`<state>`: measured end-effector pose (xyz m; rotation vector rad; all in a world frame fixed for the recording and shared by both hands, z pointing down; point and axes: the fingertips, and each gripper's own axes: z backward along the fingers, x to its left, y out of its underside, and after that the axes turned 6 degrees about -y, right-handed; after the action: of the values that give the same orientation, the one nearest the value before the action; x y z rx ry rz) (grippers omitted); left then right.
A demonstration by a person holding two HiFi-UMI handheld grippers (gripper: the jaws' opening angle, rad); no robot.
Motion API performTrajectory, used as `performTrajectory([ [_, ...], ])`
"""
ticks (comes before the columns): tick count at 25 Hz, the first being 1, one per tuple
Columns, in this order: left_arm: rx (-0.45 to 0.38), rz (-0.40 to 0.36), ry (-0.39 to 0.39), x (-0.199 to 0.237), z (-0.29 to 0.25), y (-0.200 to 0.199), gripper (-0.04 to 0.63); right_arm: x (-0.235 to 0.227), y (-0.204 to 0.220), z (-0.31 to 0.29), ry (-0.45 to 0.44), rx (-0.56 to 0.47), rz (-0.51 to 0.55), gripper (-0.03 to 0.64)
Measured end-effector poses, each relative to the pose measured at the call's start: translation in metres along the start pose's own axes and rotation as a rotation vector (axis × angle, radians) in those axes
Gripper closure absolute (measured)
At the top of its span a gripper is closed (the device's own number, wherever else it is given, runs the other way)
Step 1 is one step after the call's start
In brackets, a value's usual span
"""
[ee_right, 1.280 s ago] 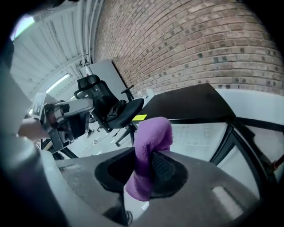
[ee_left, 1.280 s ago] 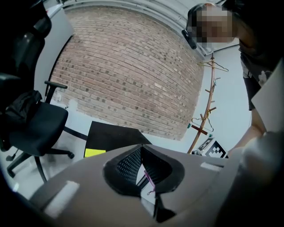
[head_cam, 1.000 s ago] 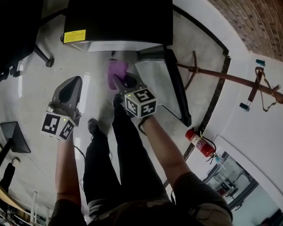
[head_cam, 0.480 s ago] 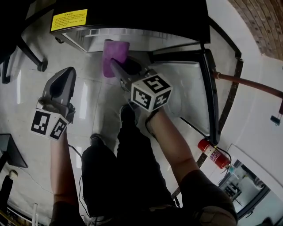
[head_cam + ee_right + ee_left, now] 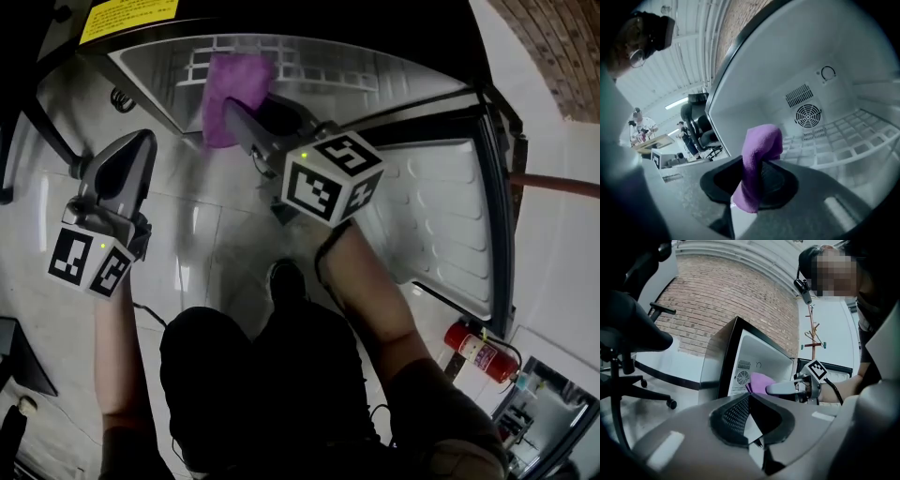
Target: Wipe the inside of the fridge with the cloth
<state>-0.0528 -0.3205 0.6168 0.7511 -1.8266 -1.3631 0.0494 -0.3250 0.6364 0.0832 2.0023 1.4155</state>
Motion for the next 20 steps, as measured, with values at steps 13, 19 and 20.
performTrajectory([
  [13,-0.069,-0.064,0.02,0.02,0.0,-0.025,0.578,0.017,-0.067,-0.06,-0.205,-0.177,-0.109,0.541],
  [19,-0.075,-0.085,0.048,0.017,0.0,-0.045,0.578,0.018,-0.081,-0.094,-0.212,-0.168,-0.057,0.541],
  [20,-0.081,-0.081,0.047,0.017,0.0,-0.047,0.578,0.014,-0.08,-0.098,-0.195,-0.155,-0.041,0.541],
])
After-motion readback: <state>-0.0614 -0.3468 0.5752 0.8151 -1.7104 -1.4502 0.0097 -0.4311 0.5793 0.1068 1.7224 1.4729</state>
